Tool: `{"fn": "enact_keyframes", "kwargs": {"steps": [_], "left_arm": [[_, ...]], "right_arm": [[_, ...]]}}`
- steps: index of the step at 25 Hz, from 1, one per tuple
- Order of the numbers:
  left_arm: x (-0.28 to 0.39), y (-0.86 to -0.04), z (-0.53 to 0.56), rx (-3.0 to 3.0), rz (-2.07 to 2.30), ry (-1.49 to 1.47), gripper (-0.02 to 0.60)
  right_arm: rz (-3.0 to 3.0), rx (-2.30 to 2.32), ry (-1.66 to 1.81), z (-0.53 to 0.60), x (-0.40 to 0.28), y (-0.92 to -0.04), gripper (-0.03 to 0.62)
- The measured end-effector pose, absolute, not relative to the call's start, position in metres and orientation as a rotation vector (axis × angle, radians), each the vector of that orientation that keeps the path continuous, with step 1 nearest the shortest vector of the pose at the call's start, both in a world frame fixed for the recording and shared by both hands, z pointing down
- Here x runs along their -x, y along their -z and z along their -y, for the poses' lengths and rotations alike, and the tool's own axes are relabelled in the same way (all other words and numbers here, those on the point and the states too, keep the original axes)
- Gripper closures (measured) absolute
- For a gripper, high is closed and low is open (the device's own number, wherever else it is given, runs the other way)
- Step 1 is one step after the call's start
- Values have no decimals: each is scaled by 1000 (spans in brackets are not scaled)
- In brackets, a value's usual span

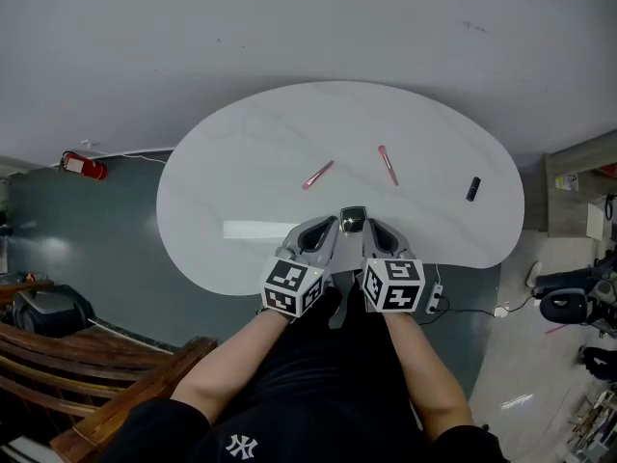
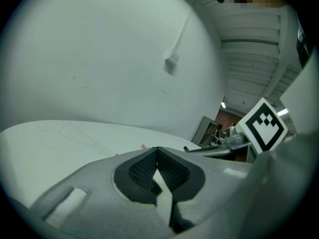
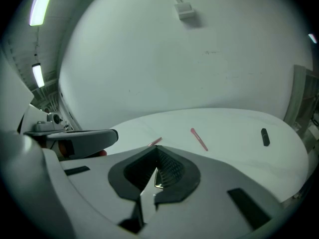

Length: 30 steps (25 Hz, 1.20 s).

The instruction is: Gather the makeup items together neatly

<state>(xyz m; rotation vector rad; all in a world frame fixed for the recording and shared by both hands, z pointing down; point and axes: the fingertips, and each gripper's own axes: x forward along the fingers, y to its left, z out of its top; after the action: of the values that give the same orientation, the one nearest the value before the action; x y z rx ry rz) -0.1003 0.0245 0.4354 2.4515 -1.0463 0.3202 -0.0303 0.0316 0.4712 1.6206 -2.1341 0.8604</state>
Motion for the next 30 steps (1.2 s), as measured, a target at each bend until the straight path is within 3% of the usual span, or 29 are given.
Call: {"fn": "enact_keyframes", "kwargs": {"steps": [11,30], "left_arm": [[42,-390,-21,-2548,948,-231,574],[-136,-396,-26,-2629,708,-254,574]], "right_arm": [[2212,-1710,-751,-29,0,-415,579],[2097,-1968,-757,-33,-175,-419,577]]}}
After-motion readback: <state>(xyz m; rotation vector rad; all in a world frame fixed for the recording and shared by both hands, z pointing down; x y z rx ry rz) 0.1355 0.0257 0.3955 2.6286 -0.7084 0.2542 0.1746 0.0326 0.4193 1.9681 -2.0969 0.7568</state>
